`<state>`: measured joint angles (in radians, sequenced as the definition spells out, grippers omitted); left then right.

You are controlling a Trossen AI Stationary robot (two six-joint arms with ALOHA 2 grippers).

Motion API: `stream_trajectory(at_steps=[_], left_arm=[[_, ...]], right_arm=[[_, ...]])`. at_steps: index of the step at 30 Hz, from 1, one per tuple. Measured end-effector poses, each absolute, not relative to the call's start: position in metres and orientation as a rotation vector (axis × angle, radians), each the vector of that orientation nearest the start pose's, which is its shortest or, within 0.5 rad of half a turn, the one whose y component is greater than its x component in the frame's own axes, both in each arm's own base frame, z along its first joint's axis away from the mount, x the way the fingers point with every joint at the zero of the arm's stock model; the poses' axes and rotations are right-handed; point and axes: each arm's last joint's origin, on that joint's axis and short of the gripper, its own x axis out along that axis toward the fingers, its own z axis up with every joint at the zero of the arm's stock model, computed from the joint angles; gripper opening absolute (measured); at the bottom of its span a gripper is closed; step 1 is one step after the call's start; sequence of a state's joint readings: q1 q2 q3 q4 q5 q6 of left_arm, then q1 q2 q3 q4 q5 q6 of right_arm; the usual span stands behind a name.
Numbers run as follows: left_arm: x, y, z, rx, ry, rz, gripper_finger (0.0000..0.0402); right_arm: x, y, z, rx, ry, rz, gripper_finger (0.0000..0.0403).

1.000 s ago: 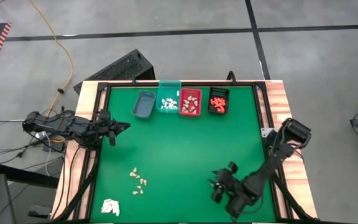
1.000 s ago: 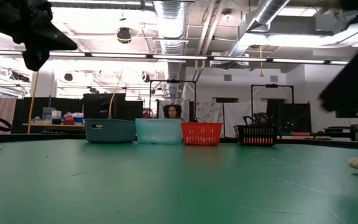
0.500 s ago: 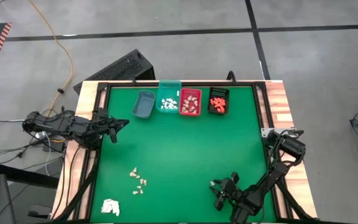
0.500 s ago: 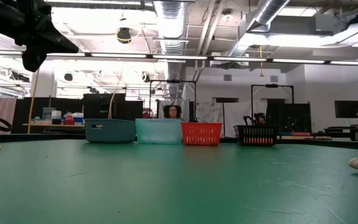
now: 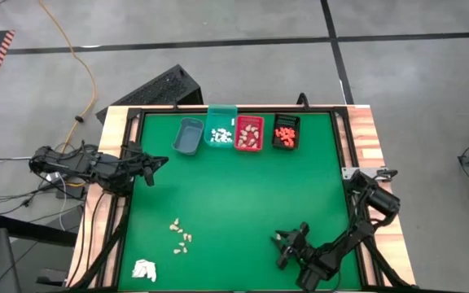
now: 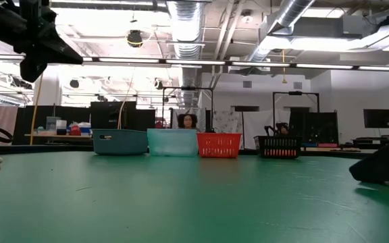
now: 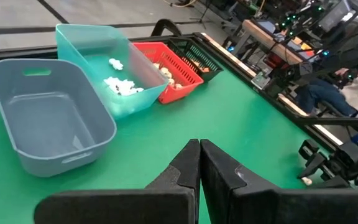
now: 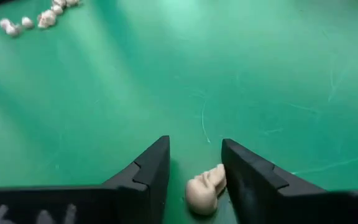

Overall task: Sort Halloween decoration
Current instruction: Put the white skull toy into the blue bin

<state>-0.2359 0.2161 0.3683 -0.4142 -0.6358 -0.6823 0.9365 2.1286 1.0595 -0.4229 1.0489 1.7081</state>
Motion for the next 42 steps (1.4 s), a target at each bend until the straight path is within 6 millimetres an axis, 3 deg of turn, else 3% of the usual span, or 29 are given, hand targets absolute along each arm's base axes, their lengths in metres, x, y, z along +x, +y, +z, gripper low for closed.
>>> stream_trajectory(at_steps=[6, 11, 16, 22, 28, 33, 37, 42], left_arm=[[0.085, -0.003, 0.233, -0.556, 0.095, 0.466, 0.0000], [0.085, -0.003, 0.232, -0.553, 0.100, 0.468, 0.0000], [0.085, -0.003, 0.232, -0.562, 0.098, 0.468, 0.0000], [0.085, -0.003, 0.234, -0.568, 0.082, 0.463, 0.0000], [0.085, -0.003, 0.235, -0.563, 0.075, 0.458, 0.0000], [0.085, -0.003, 0.235, -0.568, 0.075, 0.442, 0.0000], [0.086, -0.004, 0.235, -0.574, 0.083, 0.414, 0.0000], [0.086, -0.005, 0.235, -0.546, 0.103, 0.374, 0.0000]], right_arm=[[0.215, 0.257, 0.048, 0.379, 0.425, -0.646, 0.0112], [0.218, 0.258, 0.053, 0.402, 0.421, -0.654, 0.0068], [0.228, 0.255, 0.075, 0.451, 0.465, -0.677, 0.0048], [0.245, 0.239, 0.105, 0.420, 0.485, -0.687, 0.0045], [0.278, 0.204, 0.135, 0.327, 0.477, -0.708, 0.0045], [0.317, 0.167, 0.157, 0.262, 0.430, -0.711, 0.0044], [0.356, 0.127, 0.174, 0.219, 0.375, -0.659, 0.0045], [0.397, 0.066, 0.202, 0.221, 0.212, -0.420, 0.0045]])
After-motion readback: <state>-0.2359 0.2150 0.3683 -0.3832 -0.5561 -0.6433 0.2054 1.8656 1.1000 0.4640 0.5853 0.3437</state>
